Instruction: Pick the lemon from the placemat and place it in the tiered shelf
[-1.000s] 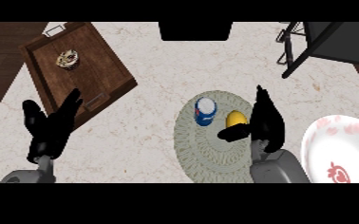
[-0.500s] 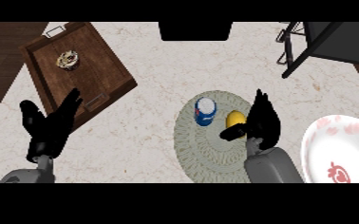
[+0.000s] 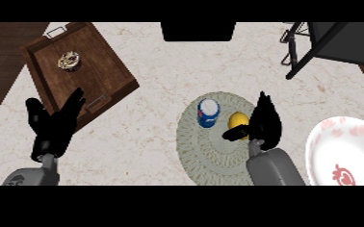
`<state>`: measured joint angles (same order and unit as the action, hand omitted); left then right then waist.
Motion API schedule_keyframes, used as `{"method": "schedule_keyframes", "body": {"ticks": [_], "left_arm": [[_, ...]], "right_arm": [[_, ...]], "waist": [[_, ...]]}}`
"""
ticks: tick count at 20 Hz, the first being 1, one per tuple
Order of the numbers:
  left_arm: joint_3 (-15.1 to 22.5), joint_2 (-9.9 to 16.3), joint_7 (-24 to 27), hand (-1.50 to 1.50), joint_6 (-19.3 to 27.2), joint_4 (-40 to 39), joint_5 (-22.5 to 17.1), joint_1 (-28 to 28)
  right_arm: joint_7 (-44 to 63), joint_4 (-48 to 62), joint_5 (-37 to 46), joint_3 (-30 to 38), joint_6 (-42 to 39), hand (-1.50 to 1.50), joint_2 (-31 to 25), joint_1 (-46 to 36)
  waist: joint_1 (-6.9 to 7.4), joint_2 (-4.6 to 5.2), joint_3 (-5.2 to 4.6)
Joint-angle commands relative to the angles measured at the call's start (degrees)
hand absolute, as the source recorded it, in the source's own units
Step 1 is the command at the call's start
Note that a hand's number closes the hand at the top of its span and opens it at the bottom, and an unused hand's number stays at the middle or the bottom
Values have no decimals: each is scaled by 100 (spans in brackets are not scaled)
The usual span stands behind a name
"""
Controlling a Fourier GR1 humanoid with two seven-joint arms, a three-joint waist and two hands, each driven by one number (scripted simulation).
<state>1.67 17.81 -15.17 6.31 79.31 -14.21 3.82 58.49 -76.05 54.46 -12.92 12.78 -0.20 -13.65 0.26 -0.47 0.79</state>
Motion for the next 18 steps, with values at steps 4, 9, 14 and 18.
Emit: {"method": "schedule_keyframes", "body": {"ticks": [4,9,14,18], "left_arm": [[124,-185,-354,0,-27,10,5,-12],[113,-407,-116,0,-42,-335,161,-13],[22,-316,-170,0,-230,-40,100,-198],[-90,-261,-105,0,-222,-152,98,-185]], "right_arm": [[-366,688,-741,-260,-743,150,19,-153],[-999,819,-615,-58,-309,150,-17,-189],[-1791,1386,-1045,34,-190,150,-196,-737],[-3311,649,-1962,35,-1768,150,-1388,-387]], "waist": [[64,68,-72],[-27,56,-79],[34,66,-75],[-59,62,-74]]}}
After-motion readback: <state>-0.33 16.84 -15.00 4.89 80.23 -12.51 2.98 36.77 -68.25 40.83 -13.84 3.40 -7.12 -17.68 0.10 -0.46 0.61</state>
